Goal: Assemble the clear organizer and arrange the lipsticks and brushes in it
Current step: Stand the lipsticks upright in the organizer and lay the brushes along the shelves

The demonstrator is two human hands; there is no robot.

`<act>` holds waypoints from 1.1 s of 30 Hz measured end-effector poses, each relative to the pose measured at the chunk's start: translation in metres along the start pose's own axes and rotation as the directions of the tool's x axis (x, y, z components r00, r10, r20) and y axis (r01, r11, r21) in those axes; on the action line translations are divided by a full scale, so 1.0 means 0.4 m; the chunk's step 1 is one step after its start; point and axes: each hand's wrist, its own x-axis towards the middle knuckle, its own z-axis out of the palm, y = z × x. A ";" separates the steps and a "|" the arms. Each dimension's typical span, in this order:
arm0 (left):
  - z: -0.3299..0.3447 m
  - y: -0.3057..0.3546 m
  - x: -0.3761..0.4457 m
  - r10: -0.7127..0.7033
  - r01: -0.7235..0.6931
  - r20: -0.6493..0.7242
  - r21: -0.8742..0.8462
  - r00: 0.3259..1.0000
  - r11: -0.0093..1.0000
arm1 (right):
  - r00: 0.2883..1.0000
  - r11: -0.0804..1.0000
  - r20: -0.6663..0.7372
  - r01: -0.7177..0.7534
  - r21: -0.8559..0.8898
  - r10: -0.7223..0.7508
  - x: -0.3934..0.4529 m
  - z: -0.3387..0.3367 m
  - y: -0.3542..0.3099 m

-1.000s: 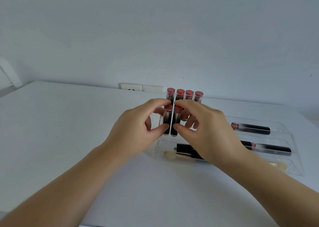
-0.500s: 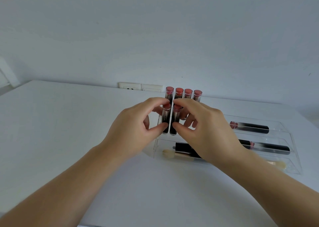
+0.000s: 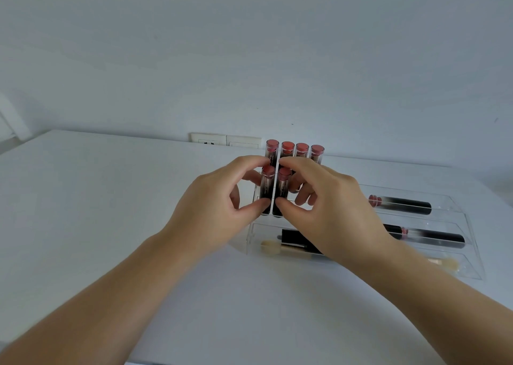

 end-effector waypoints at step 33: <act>0.025 -0.052 0.019 -0.223 0.400 0.410 -0.418 0.884 0.815 | 0.637 0.846 0.761 0.333 -0.415 0.123 0.046 -0.225 0.093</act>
